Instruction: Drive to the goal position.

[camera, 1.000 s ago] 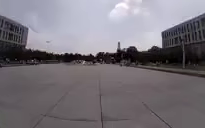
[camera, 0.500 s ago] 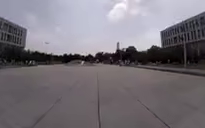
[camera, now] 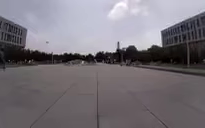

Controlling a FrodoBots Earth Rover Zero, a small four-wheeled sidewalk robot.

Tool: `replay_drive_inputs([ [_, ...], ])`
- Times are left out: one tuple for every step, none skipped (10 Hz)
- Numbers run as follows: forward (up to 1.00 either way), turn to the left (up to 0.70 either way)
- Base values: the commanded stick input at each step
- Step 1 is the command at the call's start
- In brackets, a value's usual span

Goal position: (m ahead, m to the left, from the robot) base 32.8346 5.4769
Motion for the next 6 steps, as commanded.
replay_drive_inputs([
  [0.70,0.00],
  [0.70,0.00],
  [0.70,0.00],
  [0.70,0.00],
  [0.70,0.00],
  [0.70,0.00],
])
